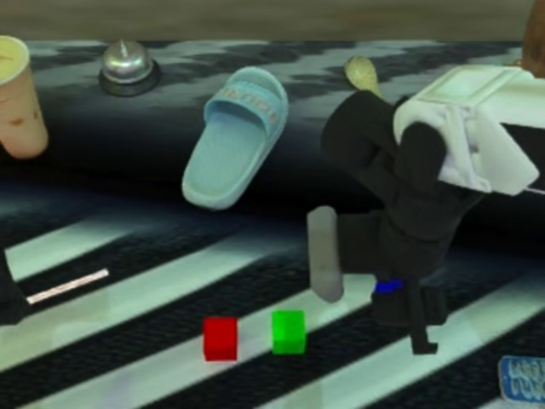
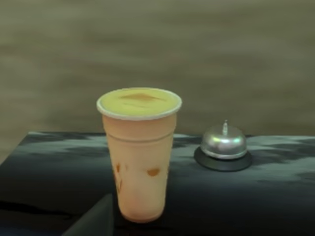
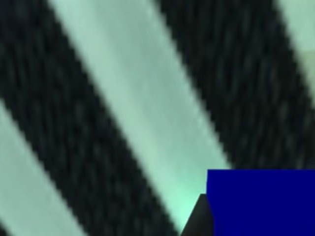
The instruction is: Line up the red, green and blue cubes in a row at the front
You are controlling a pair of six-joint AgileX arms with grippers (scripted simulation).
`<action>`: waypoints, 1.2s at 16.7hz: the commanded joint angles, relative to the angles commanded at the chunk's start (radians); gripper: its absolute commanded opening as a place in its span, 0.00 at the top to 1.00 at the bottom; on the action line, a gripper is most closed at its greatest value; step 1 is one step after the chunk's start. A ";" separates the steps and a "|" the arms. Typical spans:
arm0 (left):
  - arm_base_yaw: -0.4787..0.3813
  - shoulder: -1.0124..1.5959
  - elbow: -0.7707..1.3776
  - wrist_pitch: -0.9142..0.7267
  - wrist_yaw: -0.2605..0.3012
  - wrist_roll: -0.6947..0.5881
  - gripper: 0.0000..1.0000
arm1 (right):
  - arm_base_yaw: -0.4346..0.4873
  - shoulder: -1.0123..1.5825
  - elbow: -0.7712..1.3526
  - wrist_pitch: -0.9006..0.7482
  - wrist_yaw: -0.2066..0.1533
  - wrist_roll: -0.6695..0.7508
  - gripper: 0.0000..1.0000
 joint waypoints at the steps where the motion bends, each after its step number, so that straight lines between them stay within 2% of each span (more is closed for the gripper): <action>1: 0.000 0.000 0.000 0.000 0.000 0.000 0.00 | 0.000 0.000 0.000 0.000 0.000 0.000 1.00; 5: 0.000 0.000 0.000 0.000 0.000 0.000 0.00 | -0.004 0.010 -0.008 0.016 0.000 0.002 1.00; 12: 0.000 0.000 0.000 0.000 0.000 0.000 0.00 | 0.000 0.096 -0.149 0.248 0.000 0.003 1.00; 17: 0.000 0.000 0.000 0.000 0.000 0.000 0.00 | 0.001 0.105 -0.163 0.268 0.001 0.003 1.00; 20: 0.000 0.000 0.000 0.000 0.000 0.000 0.00 | 0.001 0.105 -0.163 0.268 0.001 0.003 0.77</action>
